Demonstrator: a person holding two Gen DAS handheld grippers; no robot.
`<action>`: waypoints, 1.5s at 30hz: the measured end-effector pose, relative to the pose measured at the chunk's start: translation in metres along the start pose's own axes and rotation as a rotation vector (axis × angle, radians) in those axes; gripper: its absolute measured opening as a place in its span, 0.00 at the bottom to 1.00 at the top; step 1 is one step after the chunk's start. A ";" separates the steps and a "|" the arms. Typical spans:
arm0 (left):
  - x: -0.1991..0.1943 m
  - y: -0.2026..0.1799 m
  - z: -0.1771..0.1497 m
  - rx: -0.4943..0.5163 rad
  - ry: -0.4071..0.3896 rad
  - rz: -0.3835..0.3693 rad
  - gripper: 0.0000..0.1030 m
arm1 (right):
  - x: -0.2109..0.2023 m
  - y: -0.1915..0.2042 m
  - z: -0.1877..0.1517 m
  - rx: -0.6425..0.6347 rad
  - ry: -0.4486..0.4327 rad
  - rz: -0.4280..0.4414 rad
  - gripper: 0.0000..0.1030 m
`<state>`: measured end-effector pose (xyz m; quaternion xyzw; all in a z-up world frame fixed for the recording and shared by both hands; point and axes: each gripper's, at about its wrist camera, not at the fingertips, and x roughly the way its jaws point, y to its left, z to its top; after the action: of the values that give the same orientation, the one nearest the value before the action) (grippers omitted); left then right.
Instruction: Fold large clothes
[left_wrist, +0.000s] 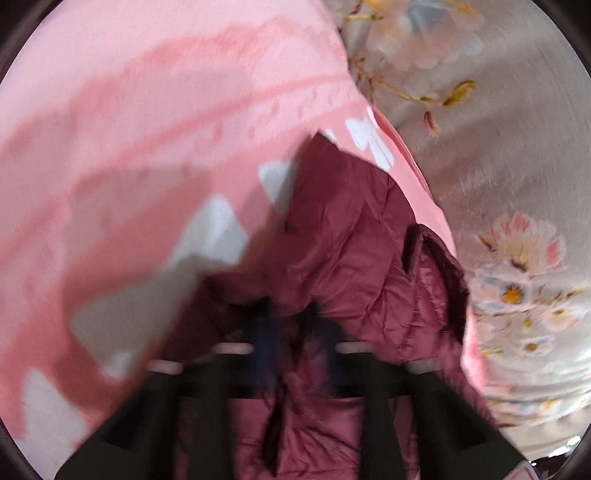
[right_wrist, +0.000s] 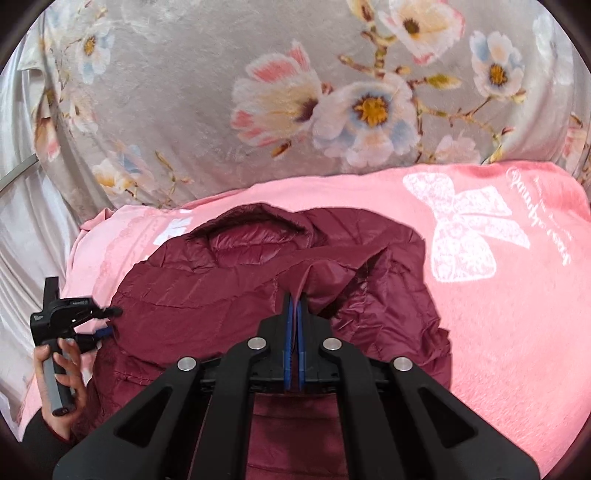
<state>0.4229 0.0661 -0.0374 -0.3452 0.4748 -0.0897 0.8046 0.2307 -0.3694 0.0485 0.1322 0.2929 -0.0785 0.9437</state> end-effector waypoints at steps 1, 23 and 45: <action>-0.006 -0.001 0.000 0.016 -0.018 0.010 0.02 | 0.003 -0.002 -0.004 -0.003 0.012 -0.007 0.01; 0.001 0.001 -0.035 0.314 -0.135 0.292 0.02 | 0.075 -0.019 -0.075 0.112 0.279 0.079 0.32; -0.015 -0.026 -0.068 0.563 -0.130 0.403 0.22 | 0.057 -0.018 -0.070 -0.085 0.175 -0.190 0.20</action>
<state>0.3639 0.0222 -0.0317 -0.0142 0.4377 -0.0345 0.8984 0.2360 -0.3697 -0.0439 0.0698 0.3882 -0.1433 0.9077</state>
